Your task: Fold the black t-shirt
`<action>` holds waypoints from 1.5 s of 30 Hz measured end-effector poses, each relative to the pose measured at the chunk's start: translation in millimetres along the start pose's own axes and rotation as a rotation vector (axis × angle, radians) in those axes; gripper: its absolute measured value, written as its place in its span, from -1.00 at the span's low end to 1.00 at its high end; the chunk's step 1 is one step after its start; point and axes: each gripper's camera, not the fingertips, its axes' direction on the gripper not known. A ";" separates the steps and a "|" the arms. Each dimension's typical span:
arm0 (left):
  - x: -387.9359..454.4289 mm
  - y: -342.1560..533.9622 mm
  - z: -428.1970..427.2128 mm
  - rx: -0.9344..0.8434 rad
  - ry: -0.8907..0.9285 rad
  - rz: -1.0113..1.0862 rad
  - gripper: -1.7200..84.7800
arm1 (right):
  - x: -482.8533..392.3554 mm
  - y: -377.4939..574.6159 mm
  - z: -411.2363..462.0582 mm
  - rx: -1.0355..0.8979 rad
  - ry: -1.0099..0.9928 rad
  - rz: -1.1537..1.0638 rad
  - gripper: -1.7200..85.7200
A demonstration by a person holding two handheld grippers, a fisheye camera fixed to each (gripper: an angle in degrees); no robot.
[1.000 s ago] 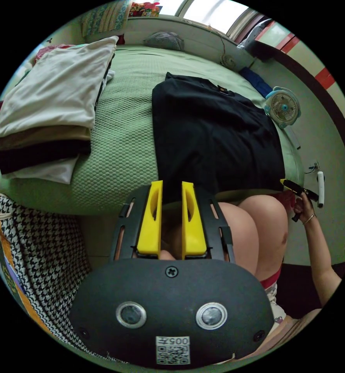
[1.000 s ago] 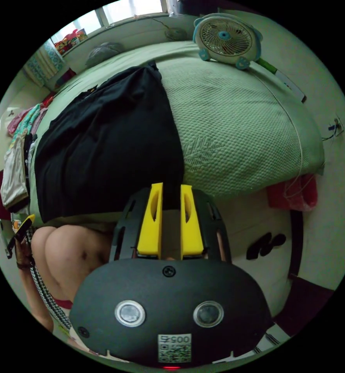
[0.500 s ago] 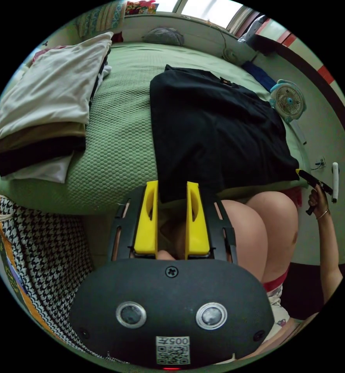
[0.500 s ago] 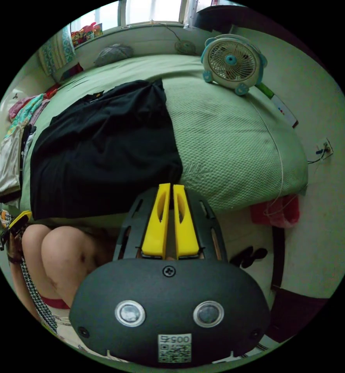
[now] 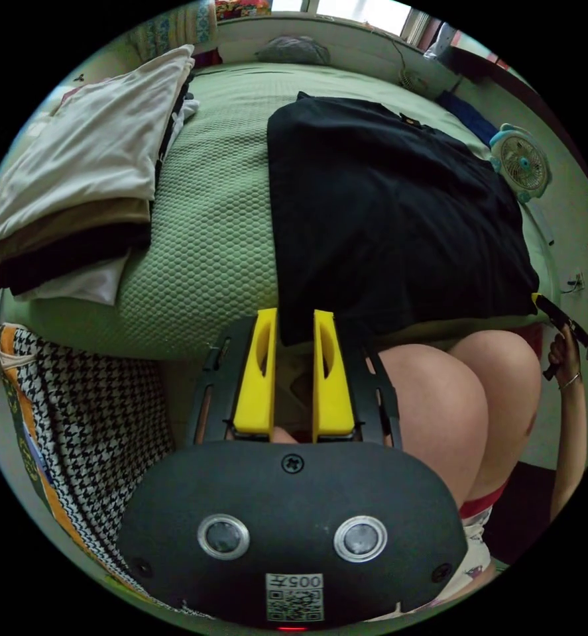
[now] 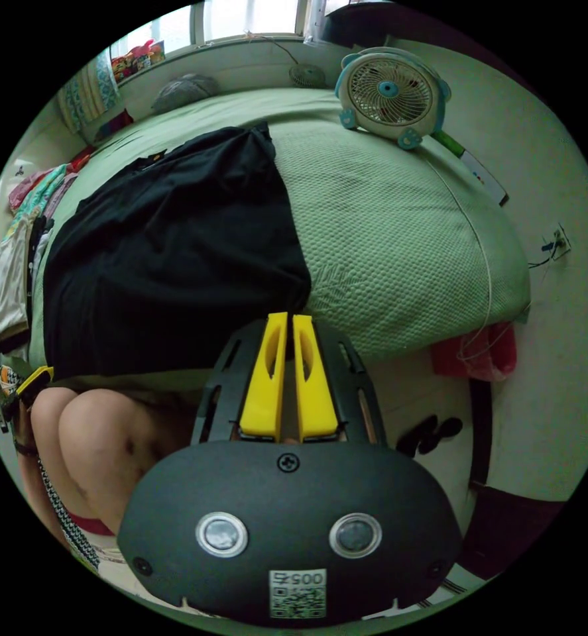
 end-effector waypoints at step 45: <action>55.1 288.3 -432.9 0.327 0.108 0.082 -0.96 | -8.0 315.4 -279.5 0.300 -0.051 0.006 -1.00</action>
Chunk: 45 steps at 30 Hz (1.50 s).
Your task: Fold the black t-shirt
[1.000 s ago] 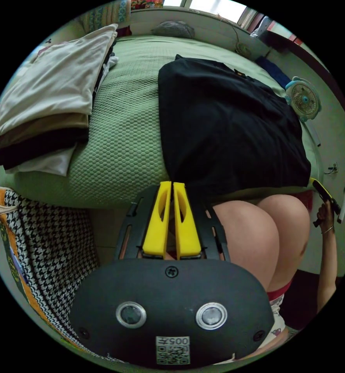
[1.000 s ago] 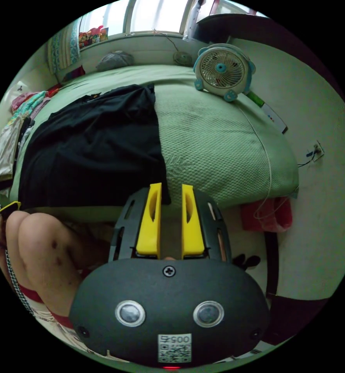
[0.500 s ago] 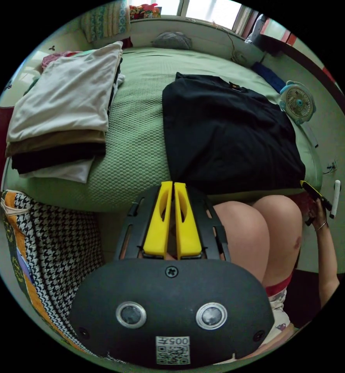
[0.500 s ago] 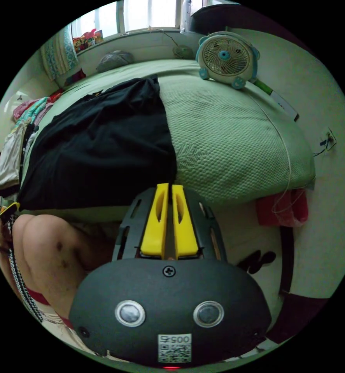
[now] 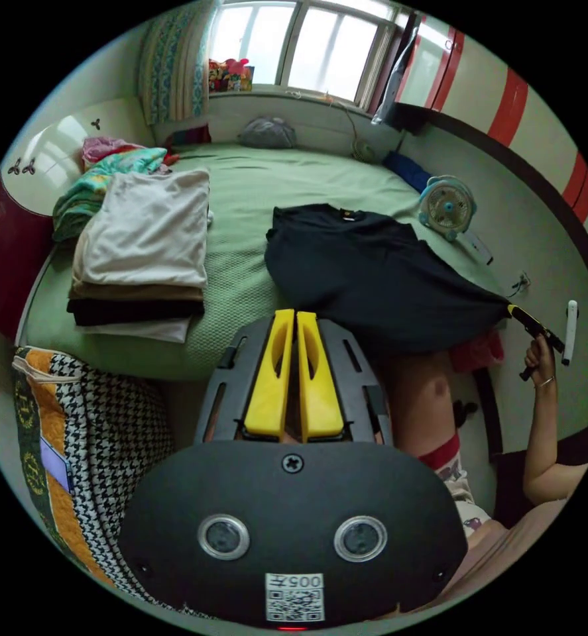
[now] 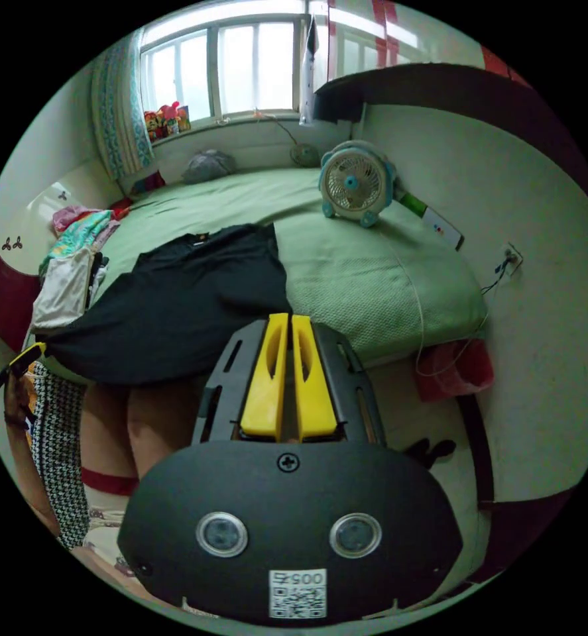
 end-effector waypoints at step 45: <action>-16.9 -60.9 -146.2 0.135 0.044 -0.106 -0.97 | -26.6 0.5 -105.6 0.031 -0.024 0.111 -1.00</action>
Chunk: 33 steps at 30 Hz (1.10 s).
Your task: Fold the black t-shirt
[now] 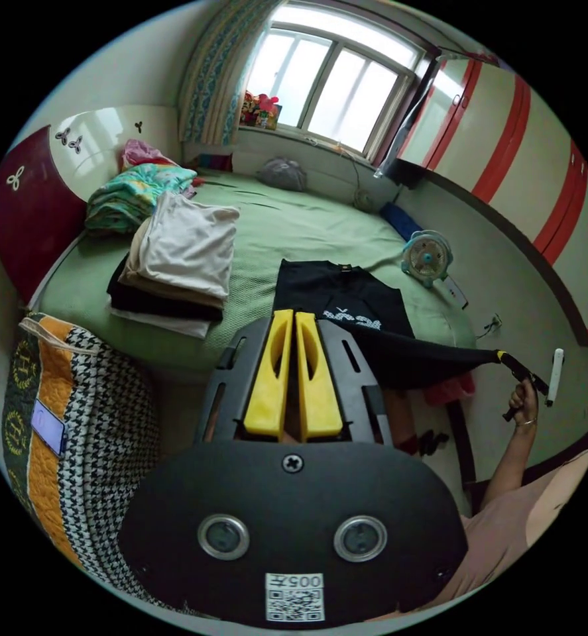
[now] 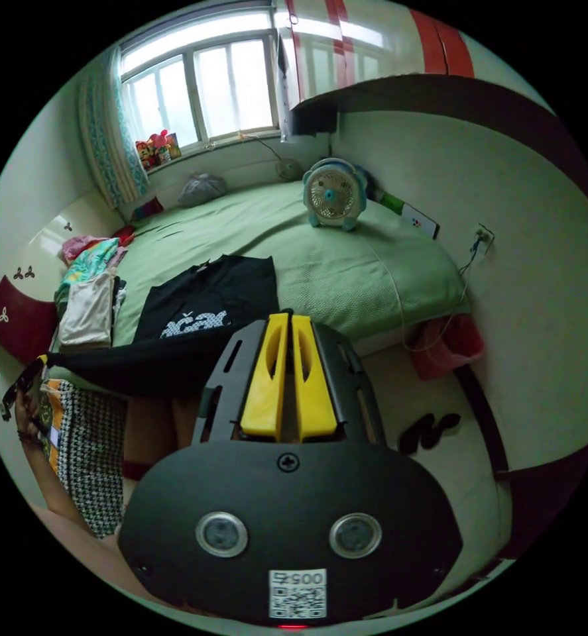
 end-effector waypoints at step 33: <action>-71.1 -183.3 544.8 -0.449 -0.126 0.063 -0.79 | -22.1 -224.0 400.5 -0.354 -0.060 -0.106 -0.78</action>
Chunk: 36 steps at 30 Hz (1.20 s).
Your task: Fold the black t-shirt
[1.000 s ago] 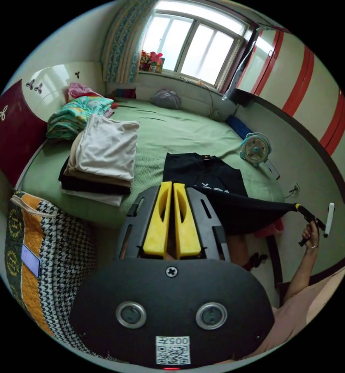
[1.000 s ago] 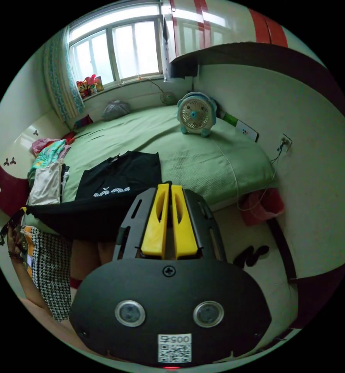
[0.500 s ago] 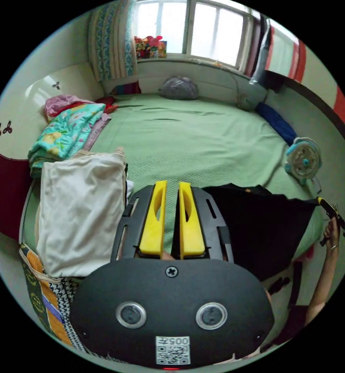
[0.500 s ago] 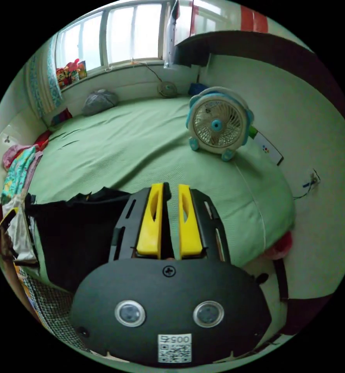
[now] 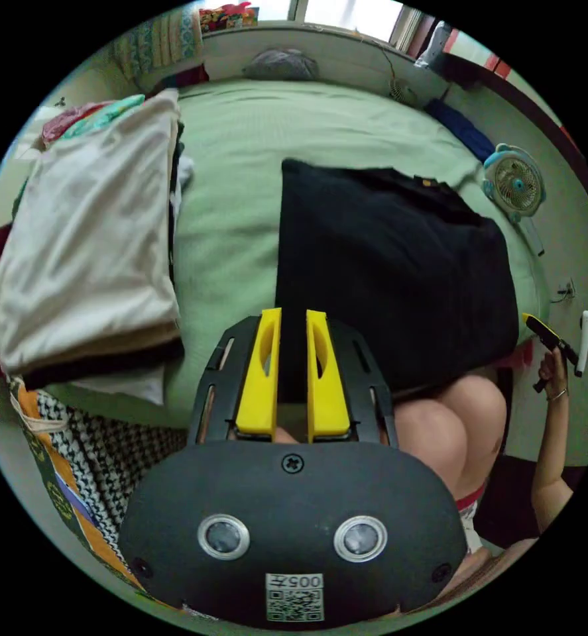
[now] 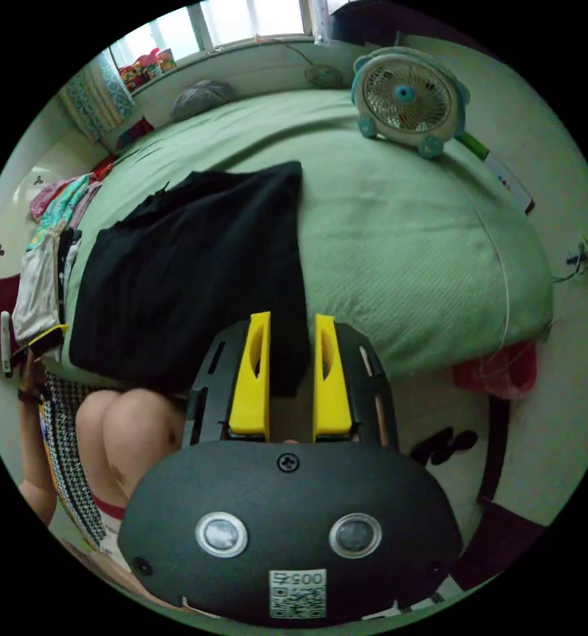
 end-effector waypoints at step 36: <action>68.0 -126.1 256.5 0.053 -0.003 0.077 -0.98 | -116.7 -102.8 68.4 0.166 -0.051 -0.288 -0.79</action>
